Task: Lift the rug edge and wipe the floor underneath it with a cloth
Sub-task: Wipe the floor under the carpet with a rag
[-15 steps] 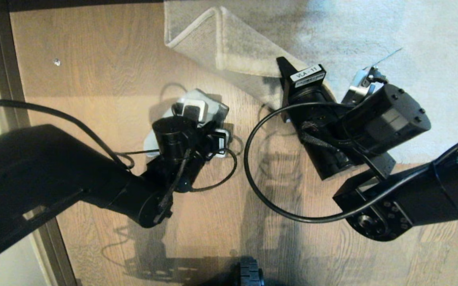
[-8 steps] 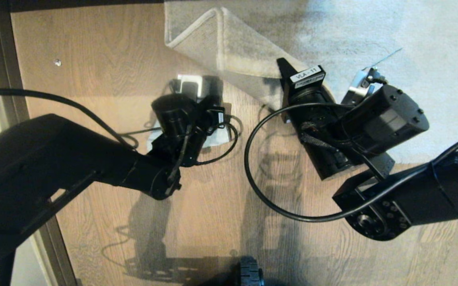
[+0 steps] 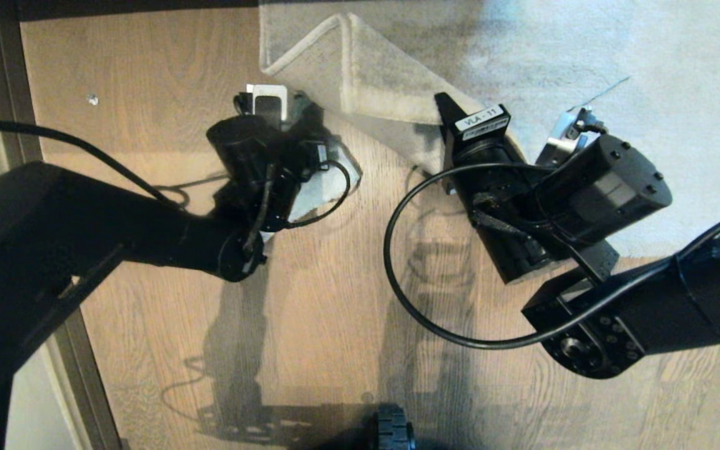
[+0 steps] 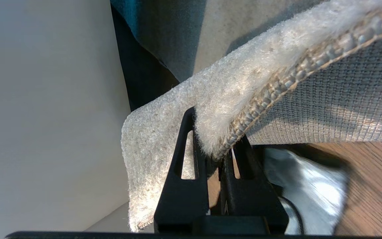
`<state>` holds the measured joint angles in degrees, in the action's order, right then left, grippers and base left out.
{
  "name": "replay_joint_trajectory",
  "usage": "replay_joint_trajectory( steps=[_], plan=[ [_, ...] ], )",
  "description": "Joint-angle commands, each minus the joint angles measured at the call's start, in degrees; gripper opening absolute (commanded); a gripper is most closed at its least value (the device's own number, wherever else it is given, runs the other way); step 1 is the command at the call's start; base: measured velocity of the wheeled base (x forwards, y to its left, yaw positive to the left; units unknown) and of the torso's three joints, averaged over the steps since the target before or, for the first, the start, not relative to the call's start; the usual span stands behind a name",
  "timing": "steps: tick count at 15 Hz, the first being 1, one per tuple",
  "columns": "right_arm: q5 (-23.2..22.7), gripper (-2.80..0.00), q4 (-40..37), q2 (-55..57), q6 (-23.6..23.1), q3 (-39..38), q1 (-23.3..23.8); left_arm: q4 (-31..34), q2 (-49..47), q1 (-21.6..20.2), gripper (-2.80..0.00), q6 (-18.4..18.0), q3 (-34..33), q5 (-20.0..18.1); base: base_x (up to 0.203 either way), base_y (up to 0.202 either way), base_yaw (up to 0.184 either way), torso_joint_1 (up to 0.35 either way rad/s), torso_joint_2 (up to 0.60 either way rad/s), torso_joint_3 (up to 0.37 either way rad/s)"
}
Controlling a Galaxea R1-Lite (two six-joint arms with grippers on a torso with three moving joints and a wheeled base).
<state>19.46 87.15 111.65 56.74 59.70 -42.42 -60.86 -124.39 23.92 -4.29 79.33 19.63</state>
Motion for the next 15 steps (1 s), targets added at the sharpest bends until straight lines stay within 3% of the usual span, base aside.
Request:
replay_joint_trajectory(
  steps=[1,4,7,13,15],
  plan=[
    [0.1,-2.80,2.8,0.1,0.3,0.1,0.0,0.1,-0.3,-2.8,-2.80,0.1,0.1,0.3,0.000,0.000,0.000,0.000,0.00,0.000],
    [0.1,-2.80,2.8,0.1,0.3,0.1,0.0,0.0,0.5,-3.4,-2.80,0.1,-0.7,0.3,0.000,0.000,0.000,0.000,0.00,0.000],
    [0.1,-2.80,2.8,0.1,0.2,0.9,0.0,-0.4,2.7,-1.5,-2.80,0.1,-5.5,0.5,0.000,0.000,0.000,0.000,0.00,0.000],
    [0.1,-2.80,2.8,0.1,0.1,1.2,-0.1,-8.3,7.5,4.4,-2.80,0.2,-23.0,0.9,0.000,0.000,0.000,0.000,0.00,0.000],
    [0.1,-2.80,2.8,0.2,-0.1,1.2,-0.1,-13.3,8.5,8.9,-2.80,0.1,-29.1,2.1,0.000,0.000,0.000,0.000,0.00,0.000]
  ],
)
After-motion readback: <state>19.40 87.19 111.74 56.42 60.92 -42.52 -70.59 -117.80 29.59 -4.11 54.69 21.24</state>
